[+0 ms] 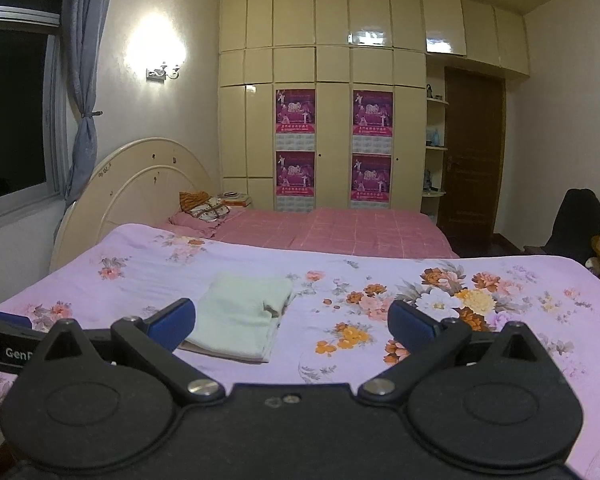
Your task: Fold small clothes
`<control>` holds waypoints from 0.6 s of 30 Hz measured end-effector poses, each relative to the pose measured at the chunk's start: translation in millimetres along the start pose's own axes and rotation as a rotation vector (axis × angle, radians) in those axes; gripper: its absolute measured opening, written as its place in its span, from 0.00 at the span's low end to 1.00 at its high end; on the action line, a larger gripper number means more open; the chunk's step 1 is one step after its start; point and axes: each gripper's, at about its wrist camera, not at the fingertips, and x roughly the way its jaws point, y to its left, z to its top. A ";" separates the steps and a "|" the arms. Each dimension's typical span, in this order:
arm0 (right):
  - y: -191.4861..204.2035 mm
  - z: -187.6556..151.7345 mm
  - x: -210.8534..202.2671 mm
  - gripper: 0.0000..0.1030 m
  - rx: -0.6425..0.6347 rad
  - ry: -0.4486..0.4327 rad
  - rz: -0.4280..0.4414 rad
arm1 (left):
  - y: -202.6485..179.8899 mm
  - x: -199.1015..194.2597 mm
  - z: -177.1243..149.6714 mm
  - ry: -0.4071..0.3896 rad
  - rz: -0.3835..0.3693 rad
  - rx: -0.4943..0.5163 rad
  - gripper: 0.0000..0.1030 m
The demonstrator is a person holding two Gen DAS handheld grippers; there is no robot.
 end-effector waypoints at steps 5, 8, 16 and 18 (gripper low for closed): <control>0.0 -0.6 1.7 0.99 -0.001 0.004 -0.008 | 0.5 1.0 0.7 -0.002 0.010 0.001 1.00; 0.1 -2.6 3.4 0.99 -0.010 0.009 -0.012 | 0.9 2.5 1.3 0.000 0.012 0.002 1.00; 0.3 -5.4 10.6 0.99 -0.021 0.030 -0.018 | 3.8 4.0 1.2 -0.003 0.022 0.002 1.00; 1.3 -6.3 11.3 0.99 -0.030 0.026 -0.027 | 3.0 4.8 1.5 -0.002 0.024 0.003 1.00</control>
